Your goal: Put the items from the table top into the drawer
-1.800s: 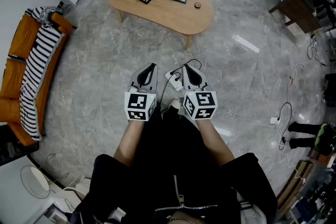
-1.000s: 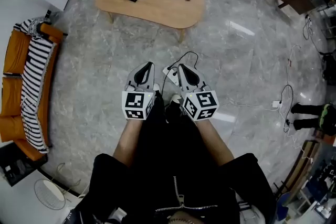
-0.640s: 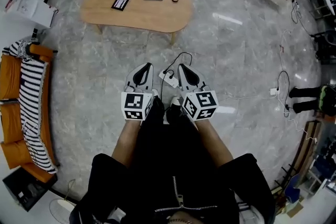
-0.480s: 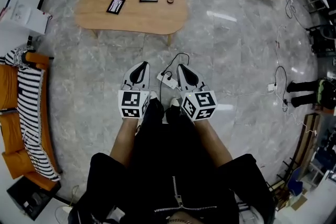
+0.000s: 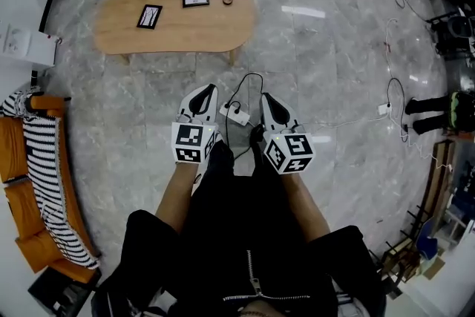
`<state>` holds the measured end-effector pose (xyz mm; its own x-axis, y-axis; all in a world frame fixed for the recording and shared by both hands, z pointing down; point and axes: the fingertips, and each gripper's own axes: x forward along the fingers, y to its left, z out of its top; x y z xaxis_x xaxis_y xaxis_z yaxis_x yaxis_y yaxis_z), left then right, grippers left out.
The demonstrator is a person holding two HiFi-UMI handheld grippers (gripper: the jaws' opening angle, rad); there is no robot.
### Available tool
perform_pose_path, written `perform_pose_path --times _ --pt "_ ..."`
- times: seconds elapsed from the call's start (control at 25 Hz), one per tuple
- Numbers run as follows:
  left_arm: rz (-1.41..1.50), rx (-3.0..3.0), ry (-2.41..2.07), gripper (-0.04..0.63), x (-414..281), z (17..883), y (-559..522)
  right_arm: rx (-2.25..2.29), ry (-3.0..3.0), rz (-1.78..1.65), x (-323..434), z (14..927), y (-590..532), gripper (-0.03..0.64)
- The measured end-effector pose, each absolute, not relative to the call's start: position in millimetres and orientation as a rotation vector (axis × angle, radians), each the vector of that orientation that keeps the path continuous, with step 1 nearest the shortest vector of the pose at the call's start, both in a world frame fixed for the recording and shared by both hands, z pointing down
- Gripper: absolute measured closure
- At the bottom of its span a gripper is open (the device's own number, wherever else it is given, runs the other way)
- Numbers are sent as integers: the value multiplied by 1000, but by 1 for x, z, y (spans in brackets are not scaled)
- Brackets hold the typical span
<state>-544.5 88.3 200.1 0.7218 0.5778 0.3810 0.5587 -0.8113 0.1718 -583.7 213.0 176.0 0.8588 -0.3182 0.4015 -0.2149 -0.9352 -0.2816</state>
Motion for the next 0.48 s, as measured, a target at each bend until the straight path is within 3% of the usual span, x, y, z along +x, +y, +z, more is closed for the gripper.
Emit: perform_pose_path --times 0.48 --pt "695 2907 885 572 -477 215 185 -2742 394 -626 -505 194 332 609"
